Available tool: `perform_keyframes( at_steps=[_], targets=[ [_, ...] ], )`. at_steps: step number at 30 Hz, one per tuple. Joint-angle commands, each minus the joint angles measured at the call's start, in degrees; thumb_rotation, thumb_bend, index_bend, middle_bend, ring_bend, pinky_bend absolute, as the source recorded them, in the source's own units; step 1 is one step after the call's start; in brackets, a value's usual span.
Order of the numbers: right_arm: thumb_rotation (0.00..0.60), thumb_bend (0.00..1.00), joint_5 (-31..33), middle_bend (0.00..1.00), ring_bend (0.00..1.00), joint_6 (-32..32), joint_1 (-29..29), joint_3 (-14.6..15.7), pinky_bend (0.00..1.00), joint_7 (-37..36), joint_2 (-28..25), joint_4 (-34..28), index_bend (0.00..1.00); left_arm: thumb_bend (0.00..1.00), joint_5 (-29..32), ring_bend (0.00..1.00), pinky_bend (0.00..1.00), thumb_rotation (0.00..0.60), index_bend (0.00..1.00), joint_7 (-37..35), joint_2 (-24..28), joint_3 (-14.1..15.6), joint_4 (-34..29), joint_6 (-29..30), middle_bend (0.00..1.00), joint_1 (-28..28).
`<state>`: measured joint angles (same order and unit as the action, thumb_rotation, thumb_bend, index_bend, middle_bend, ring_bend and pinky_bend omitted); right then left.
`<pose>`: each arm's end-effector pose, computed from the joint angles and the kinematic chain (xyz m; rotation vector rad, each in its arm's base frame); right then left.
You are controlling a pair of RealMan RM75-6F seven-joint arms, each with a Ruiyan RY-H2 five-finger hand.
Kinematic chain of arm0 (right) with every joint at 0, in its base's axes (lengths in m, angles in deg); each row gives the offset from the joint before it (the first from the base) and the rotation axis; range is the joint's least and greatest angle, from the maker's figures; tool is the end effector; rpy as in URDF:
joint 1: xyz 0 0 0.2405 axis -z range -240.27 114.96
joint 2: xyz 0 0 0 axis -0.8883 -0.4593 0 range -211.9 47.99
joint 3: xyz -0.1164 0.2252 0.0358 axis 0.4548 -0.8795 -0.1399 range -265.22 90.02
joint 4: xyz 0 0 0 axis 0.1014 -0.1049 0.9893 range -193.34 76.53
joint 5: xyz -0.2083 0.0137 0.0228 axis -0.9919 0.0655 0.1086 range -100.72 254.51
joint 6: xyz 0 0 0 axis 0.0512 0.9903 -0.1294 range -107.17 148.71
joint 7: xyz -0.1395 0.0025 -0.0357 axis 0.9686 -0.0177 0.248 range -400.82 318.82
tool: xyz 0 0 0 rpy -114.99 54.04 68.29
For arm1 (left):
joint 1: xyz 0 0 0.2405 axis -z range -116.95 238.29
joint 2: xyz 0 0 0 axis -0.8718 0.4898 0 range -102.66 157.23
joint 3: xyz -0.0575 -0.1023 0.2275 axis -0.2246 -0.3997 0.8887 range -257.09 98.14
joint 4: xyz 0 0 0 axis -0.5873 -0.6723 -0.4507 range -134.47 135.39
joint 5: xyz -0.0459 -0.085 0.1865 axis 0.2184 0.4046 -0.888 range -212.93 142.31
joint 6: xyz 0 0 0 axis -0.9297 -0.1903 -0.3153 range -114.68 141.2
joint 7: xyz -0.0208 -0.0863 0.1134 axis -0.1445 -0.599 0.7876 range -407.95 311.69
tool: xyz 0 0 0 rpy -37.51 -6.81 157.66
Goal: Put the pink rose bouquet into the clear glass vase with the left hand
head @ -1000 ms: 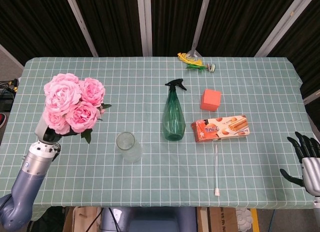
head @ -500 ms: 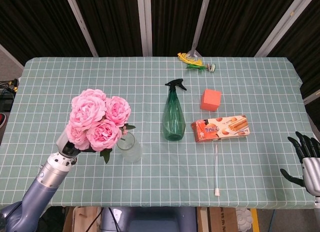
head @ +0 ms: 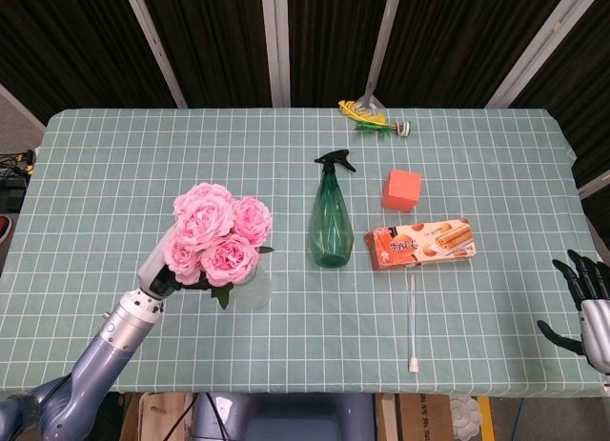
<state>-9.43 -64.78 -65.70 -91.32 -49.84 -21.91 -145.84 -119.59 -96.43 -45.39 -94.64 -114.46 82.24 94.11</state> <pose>-0.3348 -0.1753 0.1953 1.3479 -0.8959 0.9044 -0.0691 0.2766 0.0970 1.3199 1.9316 2.0656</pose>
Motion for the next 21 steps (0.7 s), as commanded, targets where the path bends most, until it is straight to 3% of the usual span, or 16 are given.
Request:
perform_keyframes(
  at_steps=[1, 9, 21],
  targets=[
    [0.600, 0.21, 0.01, 0.05, 0.02, -0.13, 0.06, -0.05, 0.00, -0.27, -0.08, -0.01, 0.15, 0.49, 1.09, 0.24, 0.29, 0.600, 0.35, 0.08, -1.27, 0.83, 1.20, -1.47, 0.39, 0.60],
    [0.600, 0.21, -0.27, 0.05, 0.02, -0.22, 0.11, 0.05, 0.00, -1.04, -0.22, 0.17, 0.15, 0.47, 2.84, 0.14, 0.22, 0.600, 0.32, 1.73, -3.49, 2.09, 4.12, -3.45, 0.28, 1.16],
    [0.600, 0.21, -0.42, 0.05, 0.02, -0.60, 0.24, 0.02, 0.00, -1.33, -0.30, 0.08, 0.15, 0.36, 3.12, 0.02, 0.09, 0.600, 0.21, 4.57, -0.79, 3.96, 3.96, -8.48, 0.14, 2.25]
  ],
)
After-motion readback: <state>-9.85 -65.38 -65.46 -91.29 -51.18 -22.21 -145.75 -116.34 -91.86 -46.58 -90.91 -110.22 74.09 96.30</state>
